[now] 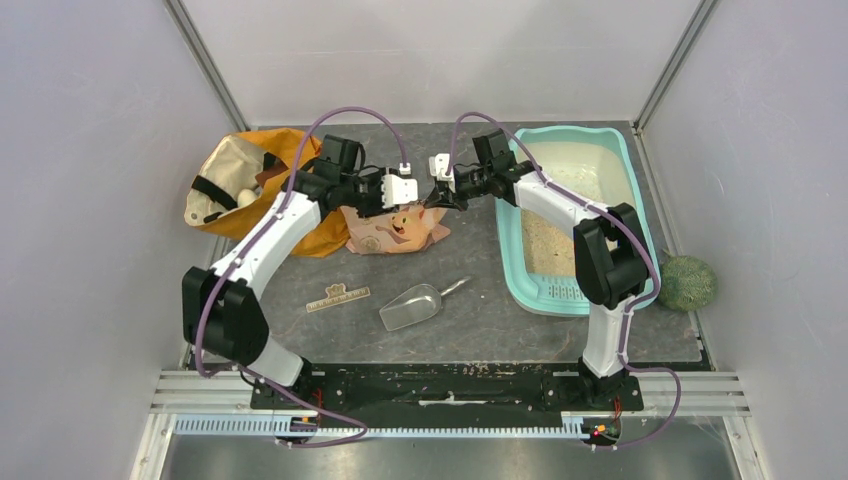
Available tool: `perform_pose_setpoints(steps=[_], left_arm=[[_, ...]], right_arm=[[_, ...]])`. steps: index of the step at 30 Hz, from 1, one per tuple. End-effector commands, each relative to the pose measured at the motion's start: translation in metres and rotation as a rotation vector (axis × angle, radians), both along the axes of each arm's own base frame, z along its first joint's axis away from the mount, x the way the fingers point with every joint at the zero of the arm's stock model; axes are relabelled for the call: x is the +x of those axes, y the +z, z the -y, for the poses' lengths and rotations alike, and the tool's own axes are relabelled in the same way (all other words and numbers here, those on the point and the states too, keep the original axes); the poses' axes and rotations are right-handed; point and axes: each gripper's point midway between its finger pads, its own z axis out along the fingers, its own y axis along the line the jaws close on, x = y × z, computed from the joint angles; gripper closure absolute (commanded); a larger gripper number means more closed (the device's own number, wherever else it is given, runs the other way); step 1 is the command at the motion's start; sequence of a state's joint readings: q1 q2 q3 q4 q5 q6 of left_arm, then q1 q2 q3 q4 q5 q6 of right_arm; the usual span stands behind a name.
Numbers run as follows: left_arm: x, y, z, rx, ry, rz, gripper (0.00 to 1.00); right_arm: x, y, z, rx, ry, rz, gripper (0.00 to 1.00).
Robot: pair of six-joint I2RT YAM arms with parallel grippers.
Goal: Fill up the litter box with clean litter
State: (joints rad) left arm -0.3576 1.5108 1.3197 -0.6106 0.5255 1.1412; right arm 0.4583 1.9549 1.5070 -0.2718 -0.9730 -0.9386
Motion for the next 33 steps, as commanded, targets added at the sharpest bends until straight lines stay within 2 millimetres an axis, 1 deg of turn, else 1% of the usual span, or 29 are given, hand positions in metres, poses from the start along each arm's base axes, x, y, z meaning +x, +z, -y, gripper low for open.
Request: perform_pose_setpoints(steps=[1,2,4,7,8,9,10,11,12,13,14,17,19,20,21,22,25,26,27,28,30,31,32,33], left_arm=[[-0.008,-0.016,0.004,-0.001,-0.004,-0.103,0.56],[-0.009,-0.020,0.000,0.006,0.000,-0.117,0.59],[-0.013,-0.025,-0.009,0.022,0.007,-0.147,0.83],[-0.012,-0.022,-0.018,0.016,0.023,-0.163,0.97],[-0.011,-0.021,-0.021,0.016,0.027,-0.158,0.98],[-0.009,-0.021,-0.023,0.016,0.030,-0.153,0.98],[-0.007,-0.020,-0.025,0.015,0.037,-0.147,0.98],[-0.005,-0.019,-0.025,0.011,0.038,-0.139,0.98],[-0.004,-0.018,-0.024,0.011,0.036,-0.132,0.98],[-0.003,-0.018,-0.024,0.008,0.036,-0.131,0.98],[-0.003,-0.016,-0.024,0.001,0.045,-0.128,0.97],[-0.006,-0.009,-0.026,-0.009,0.063,-0.123,0.85],[-0.014,-0.004,-0.028,-0.018,0.074,-0.117,0.80],[-0.018,-0.001,-0.030,-0.022,0.082,-0.113,0.74],[-0.021,-0.003,-0.032,-0.019,0.095,-0.115,0.68],[-0.022,-0.002,-0.035,-0.022,0.117,-0.107,0.65],[-0.024,-0.001,-0.042,-0.027,0.176,-0.089,0.60],[-0.025,-0.001,-0.043,-0.026,0.183,-0.087,0.58],[-0.026,-0.002,-0.045,-0.024,0.191,-0.086,0.56],[-0.025,-0.003,-0.047,-0.020,0.201,-0.084,0.56],[-0.022,-0.006,-0.049,-0.018,0.223,-0.077,0.55],[-0.019,-0.008,-0.049,-0.012,0.229,-0.077,0.56],[-0.016,-0.011,-0.051,0.001,0.237,-0.079,0.57],[-0.013,-0.014,-0.053,0.015,0.248,-0.083,0.60]], right_arm=[[0.013,0.032,0.000,0.046,-0.025,0.031,1.00],[0.013,0.033,0.001,0.044,-0.026,0.020,1.00],[0.012,0.036,0.005,0.039,-0.029,0.006,1.00],[0.013,0.034,0.011,0.020,-0.043,-0.012,1.00],[0.013,0.031,0.013,-0.001,-0.051,-0.024,0.97],[0.014,0.027,0.016,-0.022,-0.056,-0.040,0.84],[0.014,0.024,0.019,-0.040,-0.060,-0.061,0.79],[0.013,0.020,0.021,-0.056,-0.061,-0.083,0.80],[0.013,0.018,0.023,-0.069,-0.060,-0.092,0.90],[0.011,0.016,0.025,-0.079,-0.056,-0.102,0.97],[0.010,0.015,0.026,-0.082,-0.054,-0.108,1.00],[0.006,0.015,0.025,-0.074,-0.036,-0.117,1.00],[0.004,0.016,0.023,-0.069,-0.028,-0.121,1.00],[0.003,0.017,0.023,-0.069,-0.025,-0.126,1.00],[0.002,0.017,0.023,-0.069,-0.021,-0.128,1.00],[0.002,0.017,0.024,-0.072,-0.017,-0.125,0.97],[0.001,0.016,0.024,-0.078,-0.011,-0.117,0.67],[0.001,0.015,0.024,-0.080,-0.011,-0.115,0.63],[0.003,0.014,0.024,-0.085,-0.014,-0.116,0.63],[0.003,0.011,0.025,-0.092,-0.015,-0.119,0.65],[0.003,0.008,0.025,-0.103,-0.007,-0.124,0.75],[0.004,0.006,0.024,-0.108,-0.004,-0.121,0.86],[0.004,0.007,0.024,-0.111,-0.004,-0.118,0.95],[0.006,0.008,0.024,-0.112,-0.009,-0.114,1.00]])
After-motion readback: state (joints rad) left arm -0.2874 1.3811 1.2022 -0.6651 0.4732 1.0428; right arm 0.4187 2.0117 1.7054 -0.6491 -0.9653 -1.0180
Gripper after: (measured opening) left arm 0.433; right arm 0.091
